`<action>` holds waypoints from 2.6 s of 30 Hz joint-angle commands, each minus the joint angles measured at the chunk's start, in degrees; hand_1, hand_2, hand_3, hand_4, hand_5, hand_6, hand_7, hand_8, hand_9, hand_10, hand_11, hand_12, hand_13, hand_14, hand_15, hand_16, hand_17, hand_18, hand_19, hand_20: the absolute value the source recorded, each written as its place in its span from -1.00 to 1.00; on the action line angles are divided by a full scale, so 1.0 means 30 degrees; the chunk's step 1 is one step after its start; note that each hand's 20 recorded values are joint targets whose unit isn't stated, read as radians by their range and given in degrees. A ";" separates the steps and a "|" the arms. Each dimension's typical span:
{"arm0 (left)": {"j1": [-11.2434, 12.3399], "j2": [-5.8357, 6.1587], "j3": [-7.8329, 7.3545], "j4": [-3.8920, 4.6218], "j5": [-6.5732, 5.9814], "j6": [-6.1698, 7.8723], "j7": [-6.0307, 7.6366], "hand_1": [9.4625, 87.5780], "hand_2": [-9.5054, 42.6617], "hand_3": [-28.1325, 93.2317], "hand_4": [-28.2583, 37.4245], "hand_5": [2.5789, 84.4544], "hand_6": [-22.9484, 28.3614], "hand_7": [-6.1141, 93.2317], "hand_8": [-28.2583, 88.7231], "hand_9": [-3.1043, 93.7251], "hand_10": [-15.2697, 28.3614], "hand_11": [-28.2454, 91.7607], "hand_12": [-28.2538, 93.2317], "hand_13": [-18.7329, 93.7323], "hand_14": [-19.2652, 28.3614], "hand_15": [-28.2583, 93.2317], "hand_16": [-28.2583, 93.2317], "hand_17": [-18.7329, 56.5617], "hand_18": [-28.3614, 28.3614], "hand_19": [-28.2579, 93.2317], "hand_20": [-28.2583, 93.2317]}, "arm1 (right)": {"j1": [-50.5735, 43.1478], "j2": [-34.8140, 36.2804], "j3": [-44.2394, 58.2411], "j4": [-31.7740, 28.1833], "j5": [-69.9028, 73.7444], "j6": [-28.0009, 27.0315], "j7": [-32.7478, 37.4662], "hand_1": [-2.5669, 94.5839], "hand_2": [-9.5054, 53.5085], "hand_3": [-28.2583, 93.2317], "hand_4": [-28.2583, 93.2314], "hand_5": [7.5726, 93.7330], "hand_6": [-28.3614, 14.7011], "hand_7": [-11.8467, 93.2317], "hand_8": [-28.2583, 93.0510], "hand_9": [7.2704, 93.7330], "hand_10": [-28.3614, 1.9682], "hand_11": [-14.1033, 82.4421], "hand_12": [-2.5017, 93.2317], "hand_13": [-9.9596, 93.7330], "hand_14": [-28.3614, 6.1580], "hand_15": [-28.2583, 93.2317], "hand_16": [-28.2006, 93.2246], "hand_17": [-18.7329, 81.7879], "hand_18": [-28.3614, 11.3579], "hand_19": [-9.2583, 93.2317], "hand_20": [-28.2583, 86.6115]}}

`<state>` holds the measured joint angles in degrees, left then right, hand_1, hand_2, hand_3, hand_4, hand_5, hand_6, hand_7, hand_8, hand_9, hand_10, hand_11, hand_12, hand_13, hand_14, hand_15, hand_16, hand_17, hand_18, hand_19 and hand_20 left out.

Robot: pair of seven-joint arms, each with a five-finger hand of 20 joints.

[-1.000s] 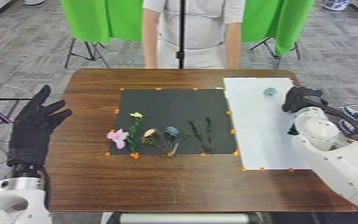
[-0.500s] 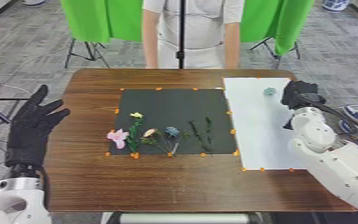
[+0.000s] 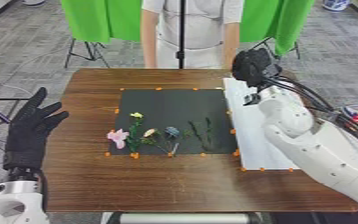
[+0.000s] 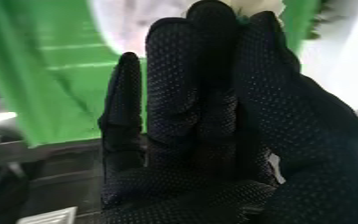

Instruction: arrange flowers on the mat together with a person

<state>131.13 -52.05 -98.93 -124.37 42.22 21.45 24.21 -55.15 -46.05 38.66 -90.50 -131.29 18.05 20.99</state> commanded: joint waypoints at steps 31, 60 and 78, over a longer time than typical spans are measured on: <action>0.0005 0.0211 0.0116 0.0070 -0.0086 -0.0057 -0.0695 -0.69 -0.47 0.77 -1.00 -0.27 0.04 -0.70 -0.65 -0.22 0.50 -0.13 -0.37 -0.22 0.87 0.35 -0.69 -0.69 0.77 0.27 -0.22 | -0.1491 -0.1914 -0.3064 -0.0775 -0.3198 -0.3355 -0.0889 0.11 -1.00 0.63 -1.00 0.47 0.59 -0.25 -0.64 0.63 0.48 -0.47 -0.24 0.42 0.40 0.40 -0.08 -0.28 -0.23 0.51 0.00; 0.0840 0.0032 -0.0305 -0.0281 -0.0289 0.0493 -0.0489 -0.66 -0.47 0.78 -1.00 -0.27 0.05 -0.71 -0.65 -0.22 0.50 -0.13 -0.37 -0.22 0.87 0.35 -0.70 -0.69 0.78 0.27 -0.22 | -0.1737 -0.0802 -0.1756 -0.2910 -0.2399 -0.4827 -0.0870 -0.32 -1.00 0.78 -0.97 0.30 0.50 -0.40 -0.77 0.28 0.05 0.36 -0.43 0.30 0.03 0.80 -0.08 -0.32 -0.39 0.54 0.05; 0.1157 0.0863 -0.0312 -0.0202 -0.0855 0.0877 0.0220 -0.70 -0.48 0.77 -1.00 -0.27 0.05 -0.71 -0.65 -0.22 0.50 -0.14 -0.37 -0.23 0.86 0.34 -0.69 -0.71 0.75 0.21 -0.25 | -1.3241 -0.2693 1.4747 -0.8993 2.2991 -0.7227 -0.0795 -0.56 -0.72 0.79 -0.94 -0.02 0.31 -0.51 -0.73 -0.06 -0.25 -0.28 -0.61 -0.10 -0.49 0.34 -0.37 -0.52 -0.49 0.13 -0.10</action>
<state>133.18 -49.99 -99.94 -125.03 40.51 23.14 24.09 -81.48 -51.39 67.06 -116.87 -102.05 -1.71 17.12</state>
